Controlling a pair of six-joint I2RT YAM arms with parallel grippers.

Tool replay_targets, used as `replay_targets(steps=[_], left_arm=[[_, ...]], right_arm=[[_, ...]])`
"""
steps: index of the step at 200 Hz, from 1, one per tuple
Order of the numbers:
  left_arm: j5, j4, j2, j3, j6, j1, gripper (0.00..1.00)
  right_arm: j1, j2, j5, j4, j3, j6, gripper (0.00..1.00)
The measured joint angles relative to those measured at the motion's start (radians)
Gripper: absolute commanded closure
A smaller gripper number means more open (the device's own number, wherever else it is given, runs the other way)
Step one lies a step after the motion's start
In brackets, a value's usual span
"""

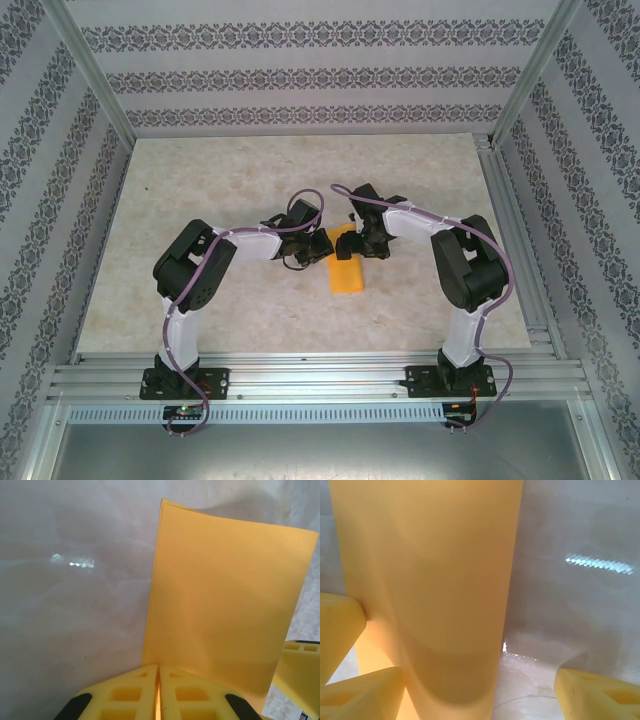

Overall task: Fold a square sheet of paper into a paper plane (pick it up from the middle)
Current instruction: Hold the square sheet of paper at the center of the table, then fold the square sheet of paper in half at the center of the table.

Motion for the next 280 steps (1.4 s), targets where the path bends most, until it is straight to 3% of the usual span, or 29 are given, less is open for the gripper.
replay_targets(steps=[46,92,146,280], left_arm=[[-0.008,0.000,0.000,0.000,0.005,-0.005,0.88],[-0.007,-0.004,0.005,0.010,0.018,-0.006,0.88],[-0.008,-0.006,0.006,0.010,0.023,-0.006,0.88],[-0.007,-0.026,0.013,0.028,0.043,-0.006,0.88]], right_arm=[[-0.003,-0.071,-0.036,0.049,-0.044,0.020,0.19],[-0.035,-0.204,-0.125,0.138,-0.108,0.058,0.42],[-0.042,-0.212,-0.243,0.223,-0.142,0.103,0.64],[-0.076,-0.103,-0.291,0.274,-0.190,0.105,0.65]])
